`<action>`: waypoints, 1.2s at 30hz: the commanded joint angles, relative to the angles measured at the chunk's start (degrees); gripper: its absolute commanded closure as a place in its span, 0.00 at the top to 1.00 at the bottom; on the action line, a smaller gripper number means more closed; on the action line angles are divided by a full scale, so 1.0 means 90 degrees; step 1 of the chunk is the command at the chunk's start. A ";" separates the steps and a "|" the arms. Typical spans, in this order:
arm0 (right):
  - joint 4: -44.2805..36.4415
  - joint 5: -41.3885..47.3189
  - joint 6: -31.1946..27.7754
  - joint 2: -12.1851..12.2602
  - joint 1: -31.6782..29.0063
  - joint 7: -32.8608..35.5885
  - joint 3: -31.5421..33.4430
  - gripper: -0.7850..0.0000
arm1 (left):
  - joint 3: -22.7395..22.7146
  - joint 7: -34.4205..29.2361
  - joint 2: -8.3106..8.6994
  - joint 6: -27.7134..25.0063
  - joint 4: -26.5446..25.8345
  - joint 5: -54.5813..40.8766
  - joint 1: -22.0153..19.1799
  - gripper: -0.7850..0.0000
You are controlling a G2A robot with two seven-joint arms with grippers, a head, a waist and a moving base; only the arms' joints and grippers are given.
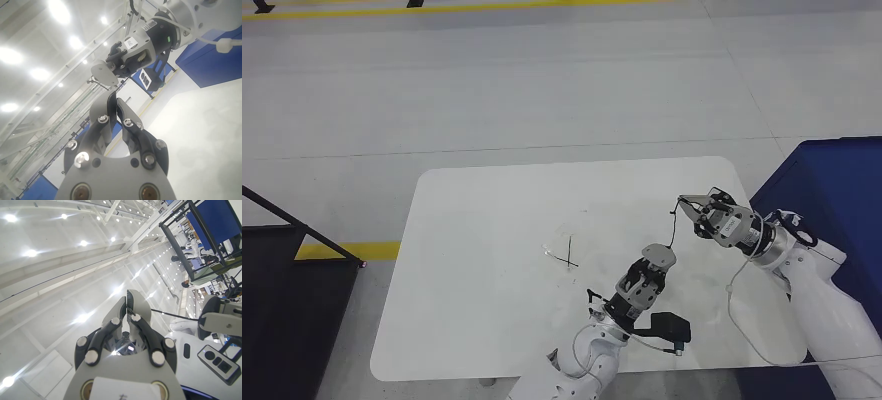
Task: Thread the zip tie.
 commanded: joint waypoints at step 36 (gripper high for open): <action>-0.1083 -0.0034 0.0345 -0.0013 -0.0319 -0.0704 0.0431 0.00 | -0.1736 0.0819 0.0257 -0.0290 -0.0416 -0.2404 0.0575 1.00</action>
